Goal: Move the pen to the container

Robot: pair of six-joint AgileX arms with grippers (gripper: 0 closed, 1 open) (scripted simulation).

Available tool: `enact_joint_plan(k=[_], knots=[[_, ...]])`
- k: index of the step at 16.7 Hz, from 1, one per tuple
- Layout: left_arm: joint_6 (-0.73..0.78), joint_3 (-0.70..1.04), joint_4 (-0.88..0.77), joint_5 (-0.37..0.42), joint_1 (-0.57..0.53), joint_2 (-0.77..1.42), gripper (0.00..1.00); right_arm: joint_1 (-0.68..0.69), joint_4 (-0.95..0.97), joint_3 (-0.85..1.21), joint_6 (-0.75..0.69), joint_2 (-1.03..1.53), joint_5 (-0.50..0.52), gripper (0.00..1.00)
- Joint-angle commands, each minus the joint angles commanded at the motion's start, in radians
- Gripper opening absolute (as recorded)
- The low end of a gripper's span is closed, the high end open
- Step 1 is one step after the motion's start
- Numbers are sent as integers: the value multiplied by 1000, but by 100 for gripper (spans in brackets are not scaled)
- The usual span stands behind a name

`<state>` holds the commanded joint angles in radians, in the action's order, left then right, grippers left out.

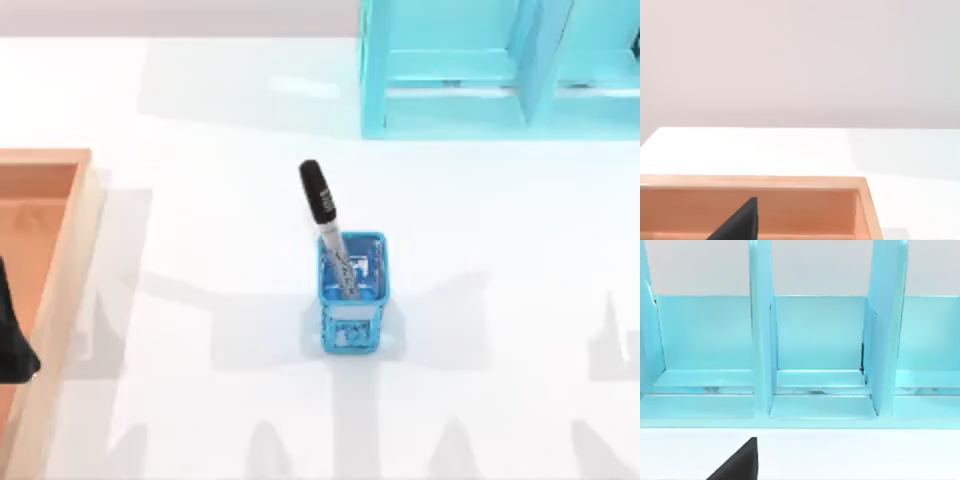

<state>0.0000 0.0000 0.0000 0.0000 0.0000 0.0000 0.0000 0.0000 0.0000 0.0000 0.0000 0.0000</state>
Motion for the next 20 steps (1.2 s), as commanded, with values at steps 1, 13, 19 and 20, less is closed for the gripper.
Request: enact_joint_plan(k=[1, 13, 19, 20], knots=[[0, 0, 0, 0, 0, 0, 100, 0, 0, 0, 0, 0, 0, 100], [-178, 71, 484, 74, -220, 591, 100, 0, 0, 0, 0, 0, 0, 100], [-304, 129, 904, 130, -403, 1102, 100, 0, 0, 0, 0, 0, 0, 100], [-327, 137, 969, 138, -430, 1185, 100, 0, 0, 0, 0, 0, 0, 100]])
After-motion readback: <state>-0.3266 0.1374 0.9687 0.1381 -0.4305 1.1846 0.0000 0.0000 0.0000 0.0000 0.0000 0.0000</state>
